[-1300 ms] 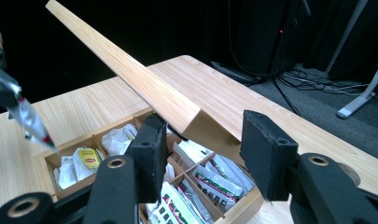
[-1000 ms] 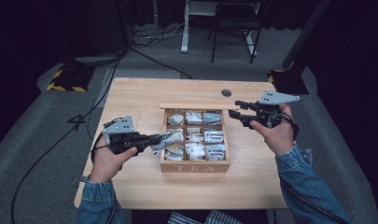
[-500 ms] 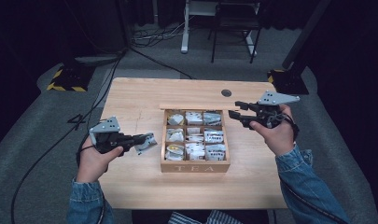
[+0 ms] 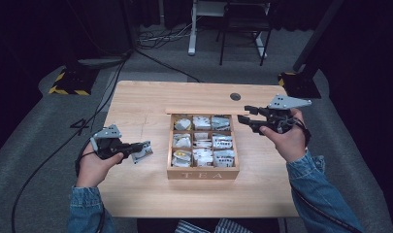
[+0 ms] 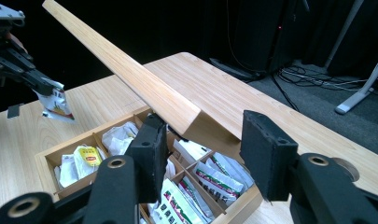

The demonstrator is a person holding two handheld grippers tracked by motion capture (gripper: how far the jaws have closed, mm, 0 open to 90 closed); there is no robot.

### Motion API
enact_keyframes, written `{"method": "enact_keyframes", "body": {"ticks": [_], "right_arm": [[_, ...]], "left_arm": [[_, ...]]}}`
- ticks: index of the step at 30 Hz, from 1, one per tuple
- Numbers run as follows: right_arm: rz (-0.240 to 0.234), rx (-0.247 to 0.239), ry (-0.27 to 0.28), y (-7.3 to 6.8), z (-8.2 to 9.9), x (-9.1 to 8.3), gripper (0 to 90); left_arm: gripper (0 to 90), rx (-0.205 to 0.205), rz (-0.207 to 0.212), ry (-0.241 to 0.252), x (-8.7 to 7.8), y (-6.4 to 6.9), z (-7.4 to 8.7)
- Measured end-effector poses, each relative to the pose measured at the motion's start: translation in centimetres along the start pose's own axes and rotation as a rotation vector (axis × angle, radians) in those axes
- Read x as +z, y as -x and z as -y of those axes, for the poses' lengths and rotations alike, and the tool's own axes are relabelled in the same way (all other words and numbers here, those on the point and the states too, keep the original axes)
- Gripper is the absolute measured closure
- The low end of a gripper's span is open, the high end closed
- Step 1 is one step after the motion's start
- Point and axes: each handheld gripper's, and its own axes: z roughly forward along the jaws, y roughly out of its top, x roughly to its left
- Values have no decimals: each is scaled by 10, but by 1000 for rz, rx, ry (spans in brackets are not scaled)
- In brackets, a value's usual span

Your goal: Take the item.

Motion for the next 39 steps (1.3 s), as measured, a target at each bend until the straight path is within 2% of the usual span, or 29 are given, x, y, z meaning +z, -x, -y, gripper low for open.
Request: {"method": "enact_keyframes", "body": {"ticks": [9,14,26,32,35,39], "right_arm": [[0,2,1,0,0,0,521],[-4,3,2,0,1,0,521],[-5,2,-2,0,1,0,521],[-6,6,-5,0,2,0,522],[-6,6,-6,0,2,0,522],[-2,1,-12,0,1,0,524]], "left_arm": [[891,-47,-19,-37,7,-12,12],[889,-90,-24,-42,9,-20,20],[889,-147,-6,-66,18,-31,33],[889,-173,19,-45,20,-36,37],[885,-188,13,-42,21,-38,40],[843,-199,-18,-44,23,-41,42]]}}
